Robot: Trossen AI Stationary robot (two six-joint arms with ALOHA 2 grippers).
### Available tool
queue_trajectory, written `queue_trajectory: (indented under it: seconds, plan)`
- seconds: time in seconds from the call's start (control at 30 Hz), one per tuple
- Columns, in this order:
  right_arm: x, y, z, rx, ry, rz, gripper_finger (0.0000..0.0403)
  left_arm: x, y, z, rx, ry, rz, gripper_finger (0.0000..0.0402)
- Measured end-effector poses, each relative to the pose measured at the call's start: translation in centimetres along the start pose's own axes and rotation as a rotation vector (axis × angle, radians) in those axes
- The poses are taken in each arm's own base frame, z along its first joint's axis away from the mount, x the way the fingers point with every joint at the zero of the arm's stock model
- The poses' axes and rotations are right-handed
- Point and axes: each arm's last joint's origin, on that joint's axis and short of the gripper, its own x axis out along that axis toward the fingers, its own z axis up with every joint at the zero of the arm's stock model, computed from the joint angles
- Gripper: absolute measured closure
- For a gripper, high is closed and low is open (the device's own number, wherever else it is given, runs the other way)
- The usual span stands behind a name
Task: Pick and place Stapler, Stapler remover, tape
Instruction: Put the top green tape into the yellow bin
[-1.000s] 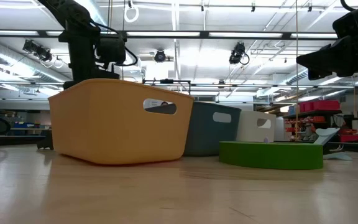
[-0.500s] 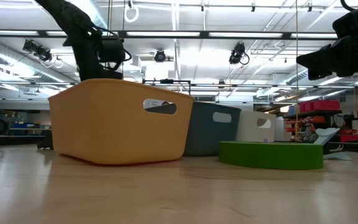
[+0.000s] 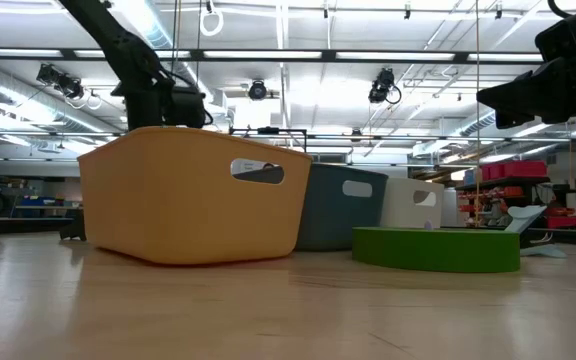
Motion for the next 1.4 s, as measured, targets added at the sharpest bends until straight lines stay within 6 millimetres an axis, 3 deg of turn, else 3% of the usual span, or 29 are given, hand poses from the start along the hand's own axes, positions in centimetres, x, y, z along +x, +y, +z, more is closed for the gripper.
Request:
queue_trajectory:
  seconds: [0.43,0.7,1.13,1.4]
  plan:
    - [0.0,0.0,0.0,0.000,0.000,0.000,0.0390,2.8,-0.2,-0.2,0.022,0.113,0.074,0.0129]
    - [0.0,0.0,0.0,0.000,0.000,0.000,0.0390,3.2,-0.2,-0.1,0.027,0.122,0.081,0.0134]
    - [0.0,0.0,0.0,0.000,0.000,0.000,0.0390,3.3,-0.3,-0.1,0.028,0.118,0.073,0.0229]
    - [0.0,0.0,0.0,0.000,0.000,0.000,0.0390,3.4,-0.3,-0.1,0.030,0.116,0.076,0.0267]
